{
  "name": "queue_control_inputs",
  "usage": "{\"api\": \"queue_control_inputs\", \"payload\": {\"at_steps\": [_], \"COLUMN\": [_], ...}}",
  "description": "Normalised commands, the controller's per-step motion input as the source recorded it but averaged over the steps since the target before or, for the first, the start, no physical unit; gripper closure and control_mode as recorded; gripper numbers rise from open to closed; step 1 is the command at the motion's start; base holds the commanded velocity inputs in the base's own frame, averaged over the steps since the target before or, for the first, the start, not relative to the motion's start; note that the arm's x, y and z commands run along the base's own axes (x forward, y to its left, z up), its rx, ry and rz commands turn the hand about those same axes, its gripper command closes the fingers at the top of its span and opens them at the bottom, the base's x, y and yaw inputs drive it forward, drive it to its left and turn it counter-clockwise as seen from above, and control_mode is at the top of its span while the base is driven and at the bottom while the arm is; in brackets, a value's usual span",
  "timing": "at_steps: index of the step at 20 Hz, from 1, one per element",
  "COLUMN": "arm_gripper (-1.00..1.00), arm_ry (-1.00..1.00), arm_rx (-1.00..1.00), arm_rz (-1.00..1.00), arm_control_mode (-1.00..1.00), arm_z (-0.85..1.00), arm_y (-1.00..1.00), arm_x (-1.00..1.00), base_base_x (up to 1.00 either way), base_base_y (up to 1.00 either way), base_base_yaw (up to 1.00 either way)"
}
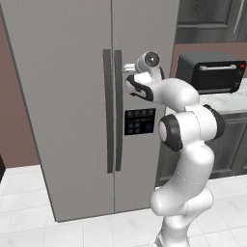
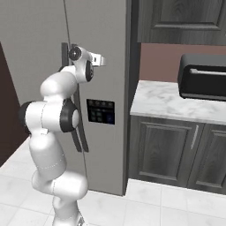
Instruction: Store the kebab skewer in the freezer for long-term storage. Close the freezer door after placing the cooked food.
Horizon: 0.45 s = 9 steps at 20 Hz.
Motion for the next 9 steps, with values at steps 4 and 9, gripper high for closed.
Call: {"api": "queue_control_inputs", "payload": {"at_steps": [4, 9], "arm_gripper": [-1.00, -1.00], "arm_ry": [0.04, 0.04], "arm_rx": [-0.06, -0.08], "arm_rz": [-0.03, -0.10], "arm_control_mode": [-1.00, -1.00], "arm_z": [-0.02, -0.13], "arm_y": [0.00, 0.00], "arm_x": [0.51, 0.66], "base_base_x": [0.00, 0.00], "base_base_y": [0.00, 0.00], "base_base_yaw": [0.00, 0.00]}}
